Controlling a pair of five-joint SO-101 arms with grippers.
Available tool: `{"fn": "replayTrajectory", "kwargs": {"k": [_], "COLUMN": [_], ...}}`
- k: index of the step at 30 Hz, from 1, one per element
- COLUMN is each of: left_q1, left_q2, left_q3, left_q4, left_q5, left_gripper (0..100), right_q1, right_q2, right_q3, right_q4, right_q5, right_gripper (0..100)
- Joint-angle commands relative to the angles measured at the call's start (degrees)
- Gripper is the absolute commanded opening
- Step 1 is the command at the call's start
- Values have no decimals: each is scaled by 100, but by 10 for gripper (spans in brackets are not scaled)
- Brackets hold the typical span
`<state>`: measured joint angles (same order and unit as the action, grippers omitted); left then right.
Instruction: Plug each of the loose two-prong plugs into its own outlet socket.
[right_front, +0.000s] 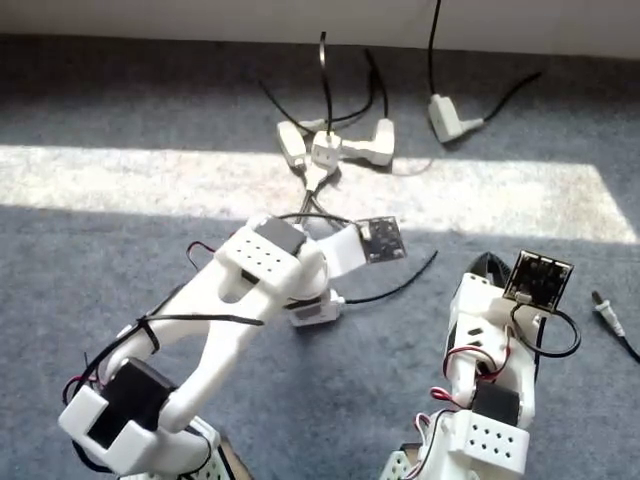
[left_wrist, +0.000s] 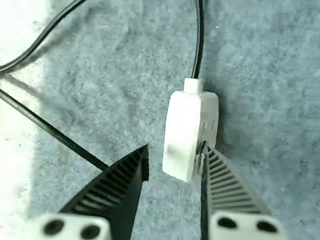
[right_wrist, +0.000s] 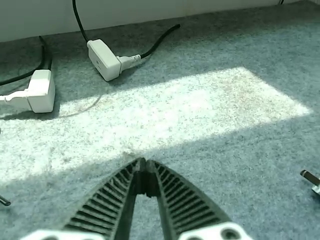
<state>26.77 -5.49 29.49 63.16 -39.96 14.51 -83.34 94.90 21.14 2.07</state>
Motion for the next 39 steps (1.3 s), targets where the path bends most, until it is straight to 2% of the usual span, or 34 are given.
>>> {"fn": "replayTrajectory", "kwargs": {"k": [1,5,11,17,19,21,23,25,29,31,36,39], "left_q1": [-655,-1077,-1156,-470,-163,154,567,945,1578,1745,1807,1780], "left_q2": [22,497,637,-119,-426,-629,-620,-462,251,734,1789,2114], "left_q3": [-101,-347,-1024,-1921,-2308,-2800,-3310,-3820,-4778,-5226,-5974,-6220], "left_q4": [-712,-1002,-651,308,299,299,264,141,9,9,9,26], "left_q5": [-149,-607,-589,-440,-97,193,413,747,1380,1767,3218,3886], "left_gripper": [168,168,168,168,168,168,168,168,168,168,168,168], "right_q1": [57,57,48,101,356,673,1059,1402,2290,2571,2870,2976], "right_q2": [-48,-48,-48,-48,-48,-48,-48,-48,-48,-48,-4,4], "right_q3": [532,532,532,523,505,470,470,470,462,470,259,-295], "right_q4": [-119,-119,-119,-119,-127,-127,-127,-119,-119,-277,-1015,-989], "right_q5": [0,0,0,0,-18,-360,-730,-730,-343,158,1679,2224], "right_gripper": [6,6,6,6,6,6,7,9,10,29,175,187]}}
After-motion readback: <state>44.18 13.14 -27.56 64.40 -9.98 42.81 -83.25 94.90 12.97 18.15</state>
